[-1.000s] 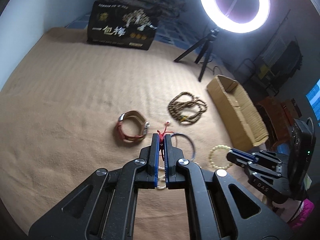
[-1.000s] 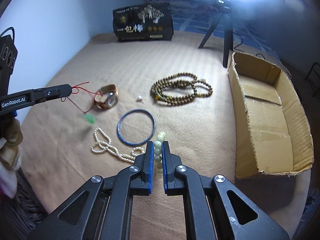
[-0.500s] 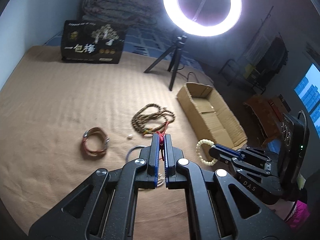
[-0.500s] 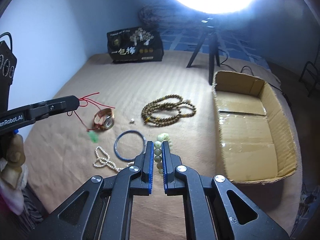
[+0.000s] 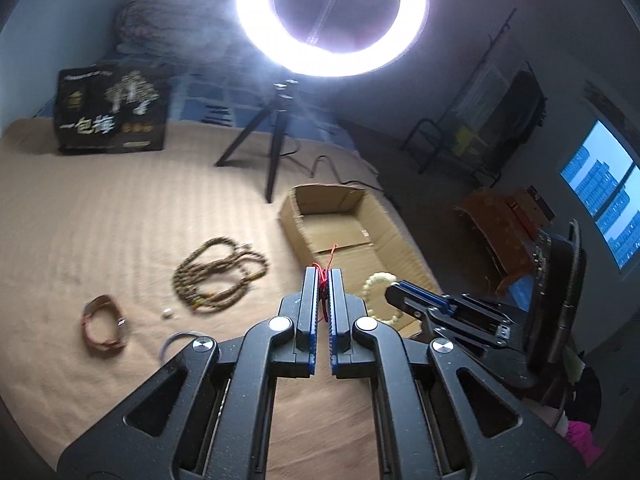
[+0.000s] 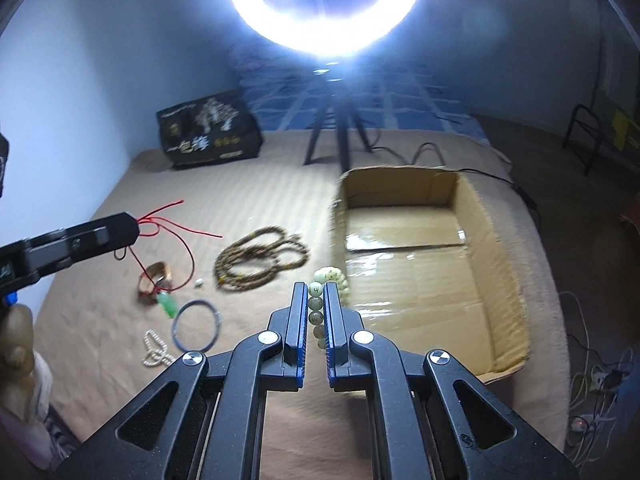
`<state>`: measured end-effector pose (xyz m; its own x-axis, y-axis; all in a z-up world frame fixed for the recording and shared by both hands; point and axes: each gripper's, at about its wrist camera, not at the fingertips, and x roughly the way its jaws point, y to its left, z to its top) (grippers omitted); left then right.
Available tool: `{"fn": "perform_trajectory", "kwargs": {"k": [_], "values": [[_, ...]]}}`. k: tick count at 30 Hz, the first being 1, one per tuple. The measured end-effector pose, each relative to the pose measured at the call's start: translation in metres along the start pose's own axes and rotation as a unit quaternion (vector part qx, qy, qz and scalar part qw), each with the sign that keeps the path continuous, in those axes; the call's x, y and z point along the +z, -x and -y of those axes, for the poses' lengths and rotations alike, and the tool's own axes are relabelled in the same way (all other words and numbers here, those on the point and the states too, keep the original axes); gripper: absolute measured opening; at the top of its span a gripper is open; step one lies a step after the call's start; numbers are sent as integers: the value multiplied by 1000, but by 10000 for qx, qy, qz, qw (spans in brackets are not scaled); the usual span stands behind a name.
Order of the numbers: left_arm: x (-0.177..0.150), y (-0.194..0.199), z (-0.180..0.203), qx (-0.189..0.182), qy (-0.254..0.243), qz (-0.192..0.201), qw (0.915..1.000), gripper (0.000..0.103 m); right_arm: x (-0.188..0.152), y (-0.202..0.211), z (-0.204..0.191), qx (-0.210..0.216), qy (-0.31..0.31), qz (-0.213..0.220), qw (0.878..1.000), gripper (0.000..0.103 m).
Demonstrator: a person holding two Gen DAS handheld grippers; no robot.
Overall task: Organize jewelry
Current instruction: 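Carry both held items over the cardboard box and open both tools, then withdraw both open tools from the box toward the remaining jewelry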
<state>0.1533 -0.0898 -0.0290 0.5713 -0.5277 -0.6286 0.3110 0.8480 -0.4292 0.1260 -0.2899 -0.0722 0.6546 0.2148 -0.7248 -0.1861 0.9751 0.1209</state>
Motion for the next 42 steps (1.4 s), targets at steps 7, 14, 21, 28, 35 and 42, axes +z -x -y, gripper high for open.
{"fn": "perform_trajectory", "kwargs": {"k": [7, 14, 21, 28, 35, 42], "values": [[9, -29, 35, -388, -65, -88, 9992, 2, 9, -2, 38, -243, -385, 53, 9989, 6], [14, -61, 59, -568, -110, -177, 9982, 2, 10, -10, 68, -461, -627, -18, 9970, 6], [8, -100, 69, -644, -81, -463, 9968, 2, 3, -22, 95, -535, -897, -208, 9943, 6], [-7, -135, 55, -164, -99, -959, 9952, 3, -8, -38, 114, -729, -1106, -520, 9898, 7], [-10, -137, 49, 77, -148, -925, 9956, 32, -8, -28, 116, -920, -1035, -354, 9897, 38], [-10, -127, 51, 236, -296, -841, 9957, 32, -3, -20, 110, -980, -970, -257, 9901, 43]]}}
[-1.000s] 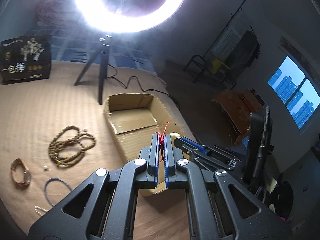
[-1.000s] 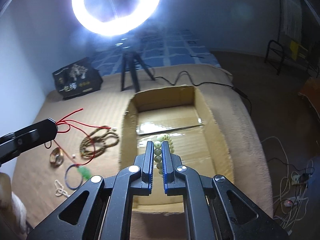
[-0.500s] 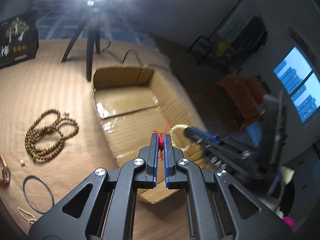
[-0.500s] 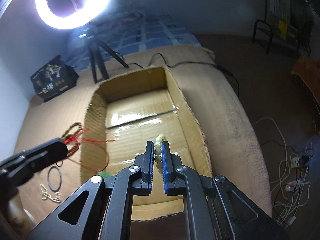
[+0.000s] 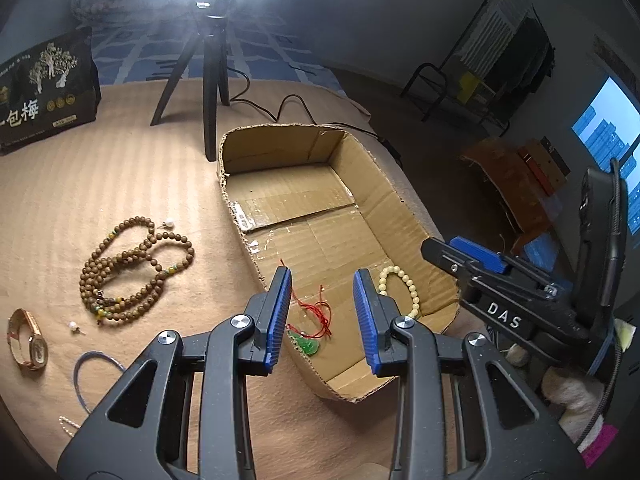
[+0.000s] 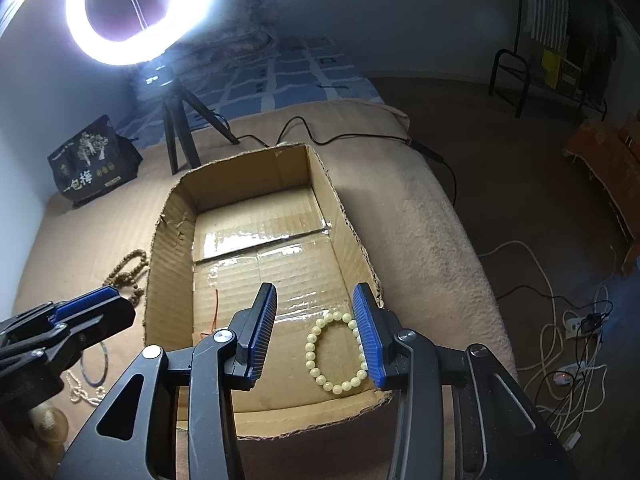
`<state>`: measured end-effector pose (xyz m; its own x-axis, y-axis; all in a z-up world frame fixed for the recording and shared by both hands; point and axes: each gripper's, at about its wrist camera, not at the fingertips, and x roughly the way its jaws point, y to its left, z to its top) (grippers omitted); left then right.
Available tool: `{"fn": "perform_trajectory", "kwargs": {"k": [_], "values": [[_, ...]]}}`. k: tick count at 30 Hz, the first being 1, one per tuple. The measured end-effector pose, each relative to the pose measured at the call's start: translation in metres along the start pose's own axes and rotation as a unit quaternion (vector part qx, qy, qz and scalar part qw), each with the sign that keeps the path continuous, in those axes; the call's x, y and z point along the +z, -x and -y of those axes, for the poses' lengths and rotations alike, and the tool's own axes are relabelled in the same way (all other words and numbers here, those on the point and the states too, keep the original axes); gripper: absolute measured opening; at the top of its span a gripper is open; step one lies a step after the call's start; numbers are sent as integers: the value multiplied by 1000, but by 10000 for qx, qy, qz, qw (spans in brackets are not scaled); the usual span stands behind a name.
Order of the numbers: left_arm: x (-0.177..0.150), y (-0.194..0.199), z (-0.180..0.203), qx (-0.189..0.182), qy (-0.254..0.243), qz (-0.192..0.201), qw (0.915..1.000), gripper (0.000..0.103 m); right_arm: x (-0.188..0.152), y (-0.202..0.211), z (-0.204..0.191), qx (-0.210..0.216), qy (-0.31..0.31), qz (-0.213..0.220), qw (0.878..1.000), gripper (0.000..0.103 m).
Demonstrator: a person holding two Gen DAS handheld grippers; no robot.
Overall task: Organize jewelry
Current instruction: 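Withdraw both open tools from the box toward the remaining jewelry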
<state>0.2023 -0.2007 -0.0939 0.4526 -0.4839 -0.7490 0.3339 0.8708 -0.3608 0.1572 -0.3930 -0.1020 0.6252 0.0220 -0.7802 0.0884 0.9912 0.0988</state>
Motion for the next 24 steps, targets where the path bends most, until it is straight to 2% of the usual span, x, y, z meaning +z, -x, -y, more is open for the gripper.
{"fn": "perform_trajectory", "kwargs": {"k": [2, 7, 9, 11, 13, 18, 20, 24], "values": [[-1, 4, -1, 83, -49, 40, 9999, 32, 1, 6, -4, -39, 40, 95, 9999, 53], [-1, 17, -7, 247, -127, 134, 9995, 32, 4, 22, -14, -118, 120, 332, 9993, 62], [-2, 23, -11, 344, -172, 188, 9991, 39, 4, 27, -20, -169, 136, 434, 9988, 67], [-2, 31, -18, 416, -207, 276, 9985, 50, 4, 31, -25, -207, 151, 538, 9982, 72], [-3, 39, -25, 469, -195, 351, 9981, 55, 5, 33, -30, -256, 163, 604, 9977, 75], [-4, 59, -53, 643, -97, 566, 9963, 55, 7, 37, -46, -304, 203, 824, 9959, 77], [-4, 69, -65, 760, -86, 645, 9950, 55, 7, 39, -54, -239, 248, 953, 9949, 82], [-4, 85, -94, 1080, -46, 665, 9919, 55, 9, 36, -76, -21, 500, 920, 9945, 83]]}}
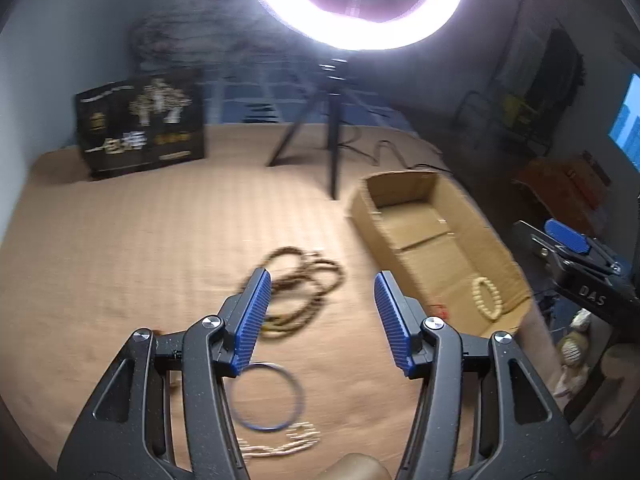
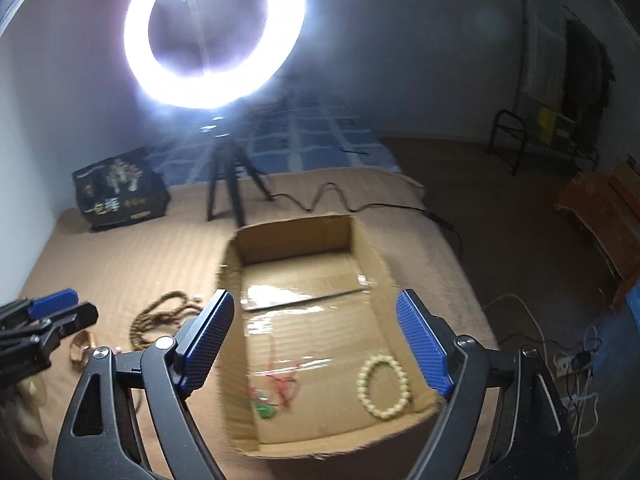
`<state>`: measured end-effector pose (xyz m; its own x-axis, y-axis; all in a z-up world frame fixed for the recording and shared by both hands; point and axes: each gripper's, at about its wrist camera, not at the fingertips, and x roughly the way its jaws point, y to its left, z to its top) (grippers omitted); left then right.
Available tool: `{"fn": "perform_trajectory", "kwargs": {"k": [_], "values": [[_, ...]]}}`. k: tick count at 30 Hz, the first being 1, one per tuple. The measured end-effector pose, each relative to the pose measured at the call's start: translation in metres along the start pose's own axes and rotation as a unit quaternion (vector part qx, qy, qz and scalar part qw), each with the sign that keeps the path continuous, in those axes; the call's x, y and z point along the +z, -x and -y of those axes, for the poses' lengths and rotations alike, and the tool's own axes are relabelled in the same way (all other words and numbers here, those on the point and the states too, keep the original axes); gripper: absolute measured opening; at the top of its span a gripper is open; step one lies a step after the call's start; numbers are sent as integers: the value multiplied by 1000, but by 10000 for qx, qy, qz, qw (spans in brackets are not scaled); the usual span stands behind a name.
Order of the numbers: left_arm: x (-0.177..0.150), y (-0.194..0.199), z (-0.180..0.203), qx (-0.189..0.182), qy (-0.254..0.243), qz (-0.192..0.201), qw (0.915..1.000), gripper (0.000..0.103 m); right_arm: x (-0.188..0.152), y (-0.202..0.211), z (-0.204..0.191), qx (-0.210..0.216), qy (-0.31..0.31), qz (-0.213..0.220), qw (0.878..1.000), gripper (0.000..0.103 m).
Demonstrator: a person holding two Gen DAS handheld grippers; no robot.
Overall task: Organize jewelry
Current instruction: 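Withdraw both open tools from the box toward the remaining jewelry, then grasp the leather watch strap with left tool while right grasps wooden bead mala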
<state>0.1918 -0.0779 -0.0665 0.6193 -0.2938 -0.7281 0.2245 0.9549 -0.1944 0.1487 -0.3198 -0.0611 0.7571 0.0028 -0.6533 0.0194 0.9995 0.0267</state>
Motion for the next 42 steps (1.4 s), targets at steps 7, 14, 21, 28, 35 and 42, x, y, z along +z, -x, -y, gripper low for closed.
{"fn": "perform_trajectory", "kwargs": {"k": [7, 14, 21, 28, 35, 42], "values": [[-6, 9, -58, 364, 226, -44, 9991, 55, 2, -12, -47, 524, 357, -213, 9978, 83], [-26, 1, -107, 656, 368, -342, 9966, 55, -4, -41, -99, 1108, 657, -719, 9891, 83], [-46, -17, -150, 666, 760, -764, 9919, 55, -15, -82, -141, 1497, 724, -1335, 9770, 83], [-61, -38, -170, 578, 1048, -1106, 9866, 55, -19, -109, -169, 1616, 859, -1731, 9678, 83], [-66, -51, -171, 441, 1093, -1275, 9848, 43, -20, -136, -179, 1626, 788, -2030, 9624, 70], [-70, -63, -167, 413, 1034, -1411, 9837, 37, -31, -159, -188, 1567, 846, -2282, 9572, 62]]}}
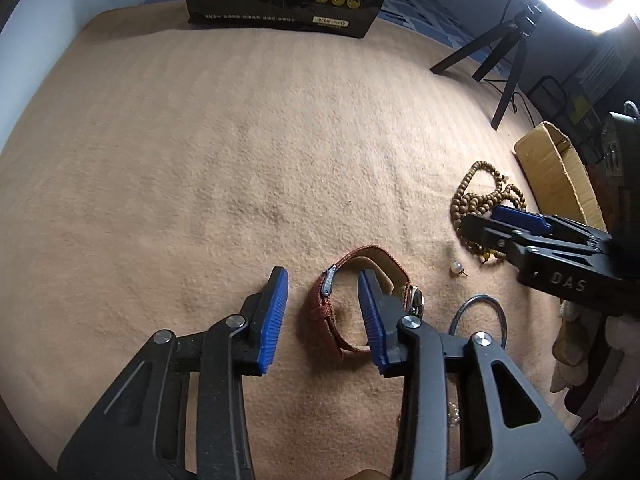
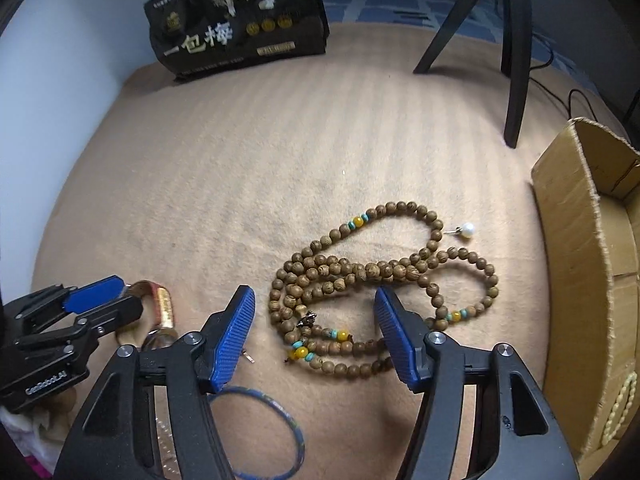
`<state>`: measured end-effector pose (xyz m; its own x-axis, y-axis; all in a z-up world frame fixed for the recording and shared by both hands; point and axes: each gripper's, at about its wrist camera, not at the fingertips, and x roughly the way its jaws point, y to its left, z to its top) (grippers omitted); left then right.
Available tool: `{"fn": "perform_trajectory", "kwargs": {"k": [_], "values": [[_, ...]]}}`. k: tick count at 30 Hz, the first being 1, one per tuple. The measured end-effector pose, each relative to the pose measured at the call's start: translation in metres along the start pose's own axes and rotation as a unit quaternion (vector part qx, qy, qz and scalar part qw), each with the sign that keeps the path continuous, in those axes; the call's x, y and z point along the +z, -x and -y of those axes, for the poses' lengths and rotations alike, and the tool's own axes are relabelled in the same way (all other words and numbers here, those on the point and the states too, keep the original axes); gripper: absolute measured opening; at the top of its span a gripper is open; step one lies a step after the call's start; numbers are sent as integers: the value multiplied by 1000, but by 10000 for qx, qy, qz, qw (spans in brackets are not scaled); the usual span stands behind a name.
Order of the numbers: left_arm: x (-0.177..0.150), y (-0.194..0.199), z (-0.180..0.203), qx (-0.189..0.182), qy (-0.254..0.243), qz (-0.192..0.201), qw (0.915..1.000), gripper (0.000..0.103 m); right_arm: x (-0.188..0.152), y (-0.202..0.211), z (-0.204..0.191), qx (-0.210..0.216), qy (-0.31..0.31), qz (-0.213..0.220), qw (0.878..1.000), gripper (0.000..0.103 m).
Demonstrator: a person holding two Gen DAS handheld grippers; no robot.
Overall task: Organize jewelry
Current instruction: 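Grasp the leather watch strap with left tool while right grasps wooden bead mala, then lift and carry the watch and mala over the cardboard box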
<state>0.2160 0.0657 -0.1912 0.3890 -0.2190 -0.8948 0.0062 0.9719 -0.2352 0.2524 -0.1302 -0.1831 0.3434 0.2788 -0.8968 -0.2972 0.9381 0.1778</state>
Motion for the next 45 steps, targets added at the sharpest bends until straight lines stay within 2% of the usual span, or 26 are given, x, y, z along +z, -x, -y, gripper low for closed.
{"fn": "perform_trajectory", "kwargs": {"k": [7, 9, 12, 14, 16, 22, 29, 45], "values": [[0, -8, 2, 76, -62, -51, 9999, 21, 5, -11, -12, -267, 305, -25, 9992, 62], [1, -10, 2, 90, -53, -55, 9999, 17, 4, -14, -18, -462, 480, -42, 9978, 58], [1, -10, 2, 67, -24, -64, 10000, 12, 3, -14, -21, -579, 591, -14, 9966, 40], [1, -11, 3, 95, -45, -60, 9999, 12, 3, -14, -19, -522, 566, 2, 9970, 21], [2, -11, 3, 101, -40, -54, 9999, 12, 2, -13, -15, -424, 520, 13, 9977, 12], [4, -5, 2, 76, 29, -1, 10000, 10, 1, -5, -9, -268, 383, 90, 9989, 12], [6, 15, 8, -12, 18, 221, 9998, 10, 0, 28, -6, -208, 307, 403, 9985, 12], [11, 70, 57, -447, -208, 753, 9959, 10, -9, 104, 3, -152, 234, 1117, 9933, 11]]}}
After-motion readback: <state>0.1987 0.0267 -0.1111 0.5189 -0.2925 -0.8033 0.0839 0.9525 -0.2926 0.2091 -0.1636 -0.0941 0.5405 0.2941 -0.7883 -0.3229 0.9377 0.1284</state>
